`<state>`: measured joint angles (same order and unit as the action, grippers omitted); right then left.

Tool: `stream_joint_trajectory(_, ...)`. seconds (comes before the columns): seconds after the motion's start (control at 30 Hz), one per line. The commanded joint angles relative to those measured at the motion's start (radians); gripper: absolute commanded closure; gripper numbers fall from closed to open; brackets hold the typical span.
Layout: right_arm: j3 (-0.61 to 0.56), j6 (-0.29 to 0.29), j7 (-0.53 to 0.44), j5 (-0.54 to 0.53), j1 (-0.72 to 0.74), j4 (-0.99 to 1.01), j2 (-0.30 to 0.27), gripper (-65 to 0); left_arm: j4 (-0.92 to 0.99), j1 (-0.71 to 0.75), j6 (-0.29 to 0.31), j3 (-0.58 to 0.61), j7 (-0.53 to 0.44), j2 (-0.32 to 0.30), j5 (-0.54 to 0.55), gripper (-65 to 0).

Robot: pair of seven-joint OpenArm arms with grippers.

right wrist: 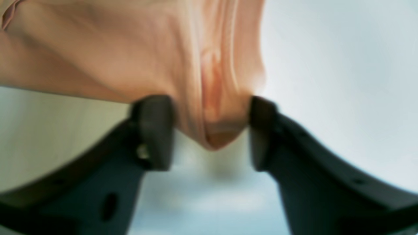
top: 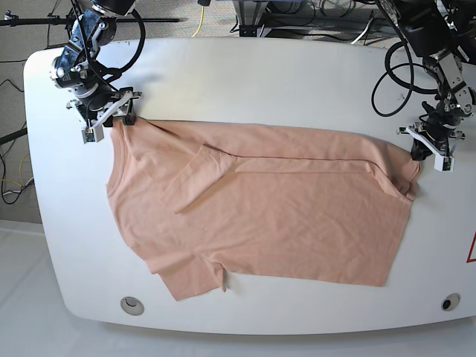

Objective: Fold the T-shirt properly
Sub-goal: 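Keep dragging the peach shirt with both grippers, stretching it flat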

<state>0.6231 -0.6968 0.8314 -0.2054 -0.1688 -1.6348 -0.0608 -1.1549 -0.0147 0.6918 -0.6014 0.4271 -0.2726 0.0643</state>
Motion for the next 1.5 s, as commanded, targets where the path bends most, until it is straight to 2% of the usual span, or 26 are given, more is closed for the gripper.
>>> stream_joint_trajectory(0.0,0.004,-0.001,-0.011,-0.006,0.005,-0.015,-0.009,-15.9,-0.004,0.000,0.006,-0.004,0.040,-0.011,-0.025,0.0)
stream_joint_trajectory(0.03,0.004,-0.001,-0.011,-0.006,0.005,-0.015,-0.009,-10.0,-0.004,0.000,0.006,-0.004,0.040,-0.011,-0.025,0.0)
stream_joint_trajectory(0.1,0.004,-0.001,-0.011,-0.004,0.007,-0.015,-0.009,-2.4,-0.004,0.002,0.006,-0.002,0.040,-0.011,-0.025,0.0)
stream_joint_trajectory(0.17,0.002,-0.001,-0.010,-0.004,0.008,-0.014,-0.012,0.0,-0.004,0.002,0.006,-0.002,0.040,-0.011,-0.025,0.0)
stream_joint_trajectory(0.53,-0.029,-0.001,-0.010,-0.002,0.007,-0.014,-0.020,-0.8,-0.009,0.035,0.006,-0.002,0.046,-0.007,-0.022,0.0)
stream_joint_trajectory(1.13,-0.027,-0.001,-0.013,-0.002,-0.018,-0.014,-0.047,-0.8,-0.216,0.243,0.006,-0.002,0.048,0.140,-0.028,0.0)
stream_joint_trajectory(1.47,-0.027,-0.001,-0.014,-0.001,-0.058,-0.014,-0.047,-0.8,-0.287,0.313,0.006,-0.002,0.102,0.149,-0.028,0.0)
